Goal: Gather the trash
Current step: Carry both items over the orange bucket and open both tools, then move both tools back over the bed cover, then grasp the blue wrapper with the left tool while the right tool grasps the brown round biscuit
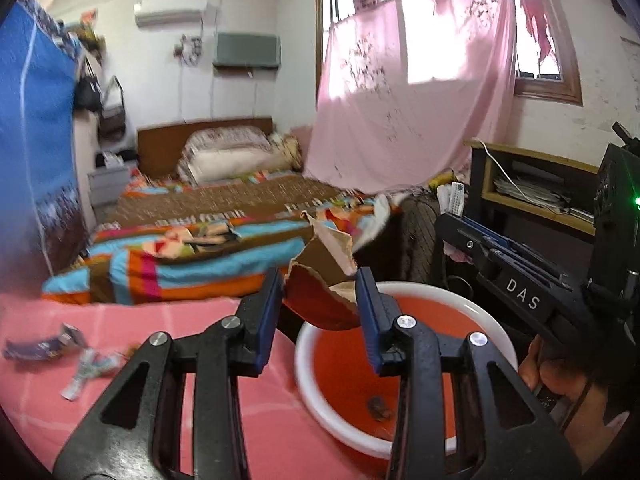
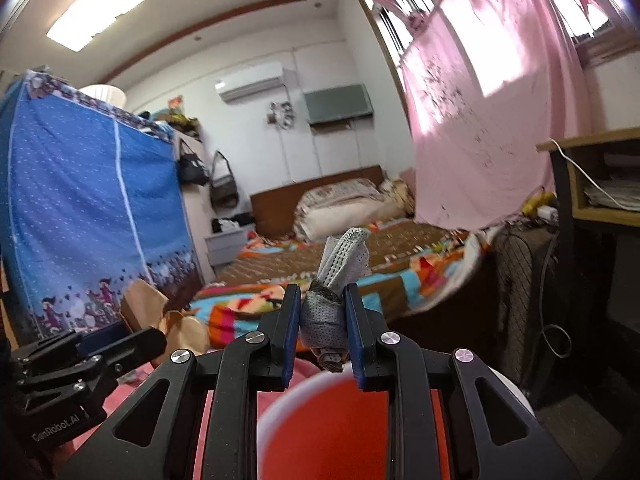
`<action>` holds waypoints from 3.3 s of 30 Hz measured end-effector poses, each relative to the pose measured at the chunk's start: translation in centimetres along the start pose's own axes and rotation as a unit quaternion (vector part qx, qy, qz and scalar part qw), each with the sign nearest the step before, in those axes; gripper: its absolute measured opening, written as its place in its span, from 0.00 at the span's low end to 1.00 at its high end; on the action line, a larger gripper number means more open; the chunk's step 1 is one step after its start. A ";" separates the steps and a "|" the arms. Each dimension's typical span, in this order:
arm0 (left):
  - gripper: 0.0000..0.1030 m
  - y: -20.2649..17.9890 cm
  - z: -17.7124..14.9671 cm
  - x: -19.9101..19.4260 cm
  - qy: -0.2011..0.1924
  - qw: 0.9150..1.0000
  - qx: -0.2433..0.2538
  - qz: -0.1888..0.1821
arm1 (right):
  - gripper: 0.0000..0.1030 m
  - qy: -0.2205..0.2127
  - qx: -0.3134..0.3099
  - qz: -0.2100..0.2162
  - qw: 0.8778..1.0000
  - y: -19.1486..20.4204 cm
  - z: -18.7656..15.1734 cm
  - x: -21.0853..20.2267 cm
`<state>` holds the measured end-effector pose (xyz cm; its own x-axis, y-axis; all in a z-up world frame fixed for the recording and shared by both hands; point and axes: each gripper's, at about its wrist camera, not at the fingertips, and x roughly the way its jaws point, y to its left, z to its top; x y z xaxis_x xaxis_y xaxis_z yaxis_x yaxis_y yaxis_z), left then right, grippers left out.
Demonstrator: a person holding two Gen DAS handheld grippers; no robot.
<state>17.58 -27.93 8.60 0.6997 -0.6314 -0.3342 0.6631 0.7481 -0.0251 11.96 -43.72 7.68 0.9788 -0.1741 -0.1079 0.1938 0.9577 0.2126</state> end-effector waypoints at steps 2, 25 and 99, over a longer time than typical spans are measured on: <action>0.41 -0.1 -0.2 1.2 0.027 0.999 -0.010 -0.015 | 0.20 0.016 0.003 -0.009 1.000 -0.7 -0.4 0.1; 0.68 1.5 -0.5 1.4 0.057 0.995 -0.079 -0.001 | 0.46 0.047 0.016 -0.039 0.998 -1.8 -0.8 0.8; 0.33 30.7 -7.8 -4.0 0.167 0.921 -0.298 0.187 | 0.52 0.331 -0.175 0.165 0.912 20.7 -9.8 15.7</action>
<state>33.05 -0.83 1.87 0.6636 -0.2824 -0.6928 0.0586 0.9428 -0.3282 30.66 -24.41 0.89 0.7022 0.2028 -0.6825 -0.2515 0.9674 0.0288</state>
